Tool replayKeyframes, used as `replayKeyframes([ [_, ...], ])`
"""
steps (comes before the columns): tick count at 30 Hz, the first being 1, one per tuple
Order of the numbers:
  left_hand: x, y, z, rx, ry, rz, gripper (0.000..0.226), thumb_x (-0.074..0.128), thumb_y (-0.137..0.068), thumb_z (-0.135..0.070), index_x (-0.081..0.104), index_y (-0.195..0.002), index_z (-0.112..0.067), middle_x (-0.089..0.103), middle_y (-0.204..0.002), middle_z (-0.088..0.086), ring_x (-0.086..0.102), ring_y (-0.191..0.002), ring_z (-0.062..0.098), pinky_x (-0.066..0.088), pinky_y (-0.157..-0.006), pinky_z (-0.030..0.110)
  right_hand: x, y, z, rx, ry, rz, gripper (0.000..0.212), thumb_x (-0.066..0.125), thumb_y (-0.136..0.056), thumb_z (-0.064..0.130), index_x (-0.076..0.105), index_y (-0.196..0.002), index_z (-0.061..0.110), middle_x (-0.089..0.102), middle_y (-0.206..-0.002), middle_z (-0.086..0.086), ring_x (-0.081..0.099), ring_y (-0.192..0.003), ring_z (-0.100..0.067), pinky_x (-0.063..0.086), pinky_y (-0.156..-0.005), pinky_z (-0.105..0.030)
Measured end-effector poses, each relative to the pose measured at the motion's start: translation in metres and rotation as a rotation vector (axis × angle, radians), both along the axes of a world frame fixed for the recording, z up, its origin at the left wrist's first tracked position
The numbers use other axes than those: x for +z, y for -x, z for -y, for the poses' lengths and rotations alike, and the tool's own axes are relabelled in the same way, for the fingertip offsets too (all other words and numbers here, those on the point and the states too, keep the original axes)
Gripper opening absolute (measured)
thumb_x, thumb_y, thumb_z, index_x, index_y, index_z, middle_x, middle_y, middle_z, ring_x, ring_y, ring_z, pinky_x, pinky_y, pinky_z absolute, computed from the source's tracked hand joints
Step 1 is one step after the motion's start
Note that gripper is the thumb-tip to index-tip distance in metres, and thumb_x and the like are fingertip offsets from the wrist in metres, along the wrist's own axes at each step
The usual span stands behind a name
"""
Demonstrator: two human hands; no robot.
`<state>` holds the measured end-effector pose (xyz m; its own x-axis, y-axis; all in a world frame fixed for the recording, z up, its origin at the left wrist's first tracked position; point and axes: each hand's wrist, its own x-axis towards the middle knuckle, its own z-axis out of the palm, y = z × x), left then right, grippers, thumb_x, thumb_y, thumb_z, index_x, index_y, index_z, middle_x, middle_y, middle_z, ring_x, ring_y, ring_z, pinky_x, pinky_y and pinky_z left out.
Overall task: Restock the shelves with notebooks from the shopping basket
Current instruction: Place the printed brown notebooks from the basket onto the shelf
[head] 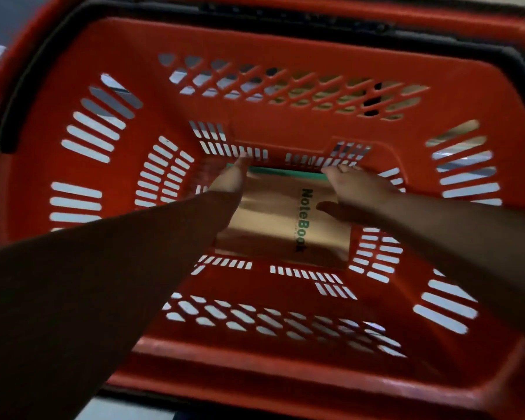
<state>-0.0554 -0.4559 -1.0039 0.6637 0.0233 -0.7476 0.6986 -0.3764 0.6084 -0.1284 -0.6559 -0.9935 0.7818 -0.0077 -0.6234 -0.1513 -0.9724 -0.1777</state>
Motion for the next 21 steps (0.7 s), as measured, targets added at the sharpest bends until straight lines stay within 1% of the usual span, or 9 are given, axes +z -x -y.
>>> replayKeyframes([
  [2,-0.012,-0.007,-0.001,-0.024,0.006,0.045,0.044,0.044,-0.101,-0.038,0.047,-0.139,-0.016,0.052,-0.139,0.012,0.048,-0.129,0.03,0.035,-0.109,0.041,-0.017,-0.006,0.0,-0.006,0.014,-0.028,0.075,0.061,-0.09,0.043,0.025,-0.149,0.015,0.035,-0.152,-0.008,0.037,-0.137,-0.027,0.037,-0.108,-0.042],
  [4,-0.023,-0.014,-0.004,-0.055,0.058,0.052,0.038,0.04,-0.103,-0.028,0.049,-0.136,-0.011,0.055,-0.133,0.015,0.053,-0.122,0.033,0.042,-0.1,0.039,-0.03,-0.011,0.0,0.007,0.031,-0.069,0.064,0.054,-0.095,0.033,0.024,-0.149,0.014,0.032,-0.154,-0.01,0.034,-0.139,-0.028,0.031,-0.111,-0.041],
  [7,-0.033,-0.022,-0.009,-0.08,0.059,0.017,0.035,0.038,-0.103,-0.028,0.049,-0.133,-0.012,0.057,-0.123,0.01,0.058,-0.104,0.023,0.048,-0.082,0.032,-0.038,-0.013,0.001,0.0,0.051,-0.058,0.065,0.052,-0.095,0.037,0.025,-0.149,0.014,0.032,-0.153,-0.009,0.035,-0.138,-0.028,0.031,-0.109,-0.04],
  [9,-0.036,-0.026,-0.012,-0.097,0.044,0.012,0.033,0.04,-0.102,-0.026,0.05,-0.131,-0.013,0.058,-0.121,0.006,0.058,-0.101,0.02,0.047,-0.078,0.03,-0.04,-0.01,0.002,-0.007,0.058,0.0,0.06,0.053,-0.094,0.038,0.031,-0.144,0.013,0.037,-0.148,-0.009,0.041,-0.133,-0.029,0.037,-0.104,-0.041],
  [12,-0.037,-0.028,-0.016,-0.069,0.025,-0.007,0.011,0.046,-0.098,-0.022,0.055,-0.103,-0.025,0.061,-0.103,-0.006,0.056,-0.091,0.011,0.044,-0.076,0.027,-0.039,-0.005,0.0,0.028,0.074,0.062,0.047,0.056,-0.093,0.033,0.042,-0.132,0.011,0.045,-0.136,-0.01,0.05,-0.12,-0.029,0.045,-0.092,-0.039],
  [15,-0.032,-0.025,-0.017,-0.088,0.046,-0.021,0.012,0.046,-0.099,-0.024,0.051,-0.089,-0.03,0.058,-0.094,-0.01,0.056,-0.087,0.008,0.037,-0.064,0.022,-0.032,-0.009,0.0,-0.001,0.077,0.002,0.05,0.06,-0.091,0.035,0.044,-0.132,0.011,0.042,-0.136,-0.012,0.044,-0.124,-0.03,0.044,-0.098,-0.042],
  [17,-0.029,-0.026,-0.018,-0.085,0.058,-0.028,0.011,0.046,-0.099,-0.023,0.051,-0.092,-0.028,0.057,-0.093,-0.008,0.054,-0.083,0.007,0.039,-0.066,0.022,-0.028,-0.014,-0.001,-0.053,0.063,-0.013,0.055,0.064,-0.088,0.036,0.045,-0.134,0.013,0.041,-0.137,-0.012,0.039,-0.128,-0.03,0.04,-0.103,-0.042],
  [19,-0.026,-0.024,-0.019,-0.061,0.084,-0.048,0.006,0.046,-0.1,-0.024,0.048,-0.104,-0.028,0.052,-0.093,-0.011,0.049,-0.082,0.004,0.04,-0.081,0.025,-0.025,-0.014,-0.003,-0.046,0.072,0.0,0.053,0.065,-0.087,0.033,0.047,-0.133,0.013,0.042,-0.136,-0.011,0.039,-0.128,-0.03,0.039,-0.102,-0.041],
  [21,-0.026,-0.021,-0.022,-0.051,0.074,-0.043,0.004,0.048,-0.1,-0.032,0.044,-0.101,-0.03,0.047,-0.091,-0.014,0.044,-0.08,0.003,0.04,-0.084,0.03,-0.025,-0.009,-0.004,-0.048,0.087,0.044,0.05,0.066,-0.087,0.027,0.047,-0.13,0.013,0.042,-0.135,-0.01,0.039,-0.127,-0.03,0.04,-0.1,-0.041],
])
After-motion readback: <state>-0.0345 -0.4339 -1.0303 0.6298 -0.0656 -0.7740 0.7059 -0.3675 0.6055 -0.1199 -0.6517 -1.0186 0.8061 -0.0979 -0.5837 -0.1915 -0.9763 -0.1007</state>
